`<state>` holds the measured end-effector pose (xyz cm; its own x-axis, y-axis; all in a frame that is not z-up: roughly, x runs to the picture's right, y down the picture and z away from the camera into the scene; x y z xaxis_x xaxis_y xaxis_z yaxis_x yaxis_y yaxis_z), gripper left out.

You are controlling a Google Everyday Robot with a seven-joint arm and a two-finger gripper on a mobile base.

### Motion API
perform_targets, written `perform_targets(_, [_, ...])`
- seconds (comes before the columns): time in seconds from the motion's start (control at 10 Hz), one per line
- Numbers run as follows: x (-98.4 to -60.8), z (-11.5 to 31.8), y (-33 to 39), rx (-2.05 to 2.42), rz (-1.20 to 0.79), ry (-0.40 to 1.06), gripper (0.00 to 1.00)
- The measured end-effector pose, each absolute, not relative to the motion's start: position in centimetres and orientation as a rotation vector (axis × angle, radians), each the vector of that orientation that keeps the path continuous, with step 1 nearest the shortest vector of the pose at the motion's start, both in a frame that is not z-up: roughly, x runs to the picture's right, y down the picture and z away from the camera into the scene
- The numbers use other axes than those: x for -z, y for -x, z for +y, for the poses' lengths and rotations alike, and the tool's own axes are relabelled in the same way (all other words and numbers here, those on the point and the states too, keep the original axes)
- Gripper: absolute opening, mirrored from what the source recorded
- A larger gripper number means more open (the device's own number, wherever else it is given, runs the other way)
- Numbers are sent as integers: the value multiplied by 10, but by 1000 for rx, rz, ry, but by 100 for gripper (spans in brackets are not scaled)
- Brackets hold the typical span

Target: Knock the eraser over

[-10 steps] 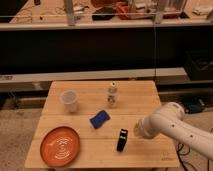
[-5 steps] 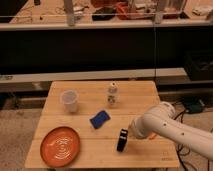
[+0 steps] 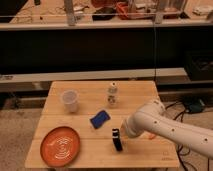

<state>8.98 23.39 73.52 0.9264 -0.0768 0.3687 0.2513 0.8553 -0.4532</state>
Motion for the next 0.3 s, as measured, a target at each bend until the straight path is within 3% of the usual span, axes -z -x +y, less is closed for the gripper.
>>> perform_targets(0.3, [-739,234,-80,184,-363,526,0])
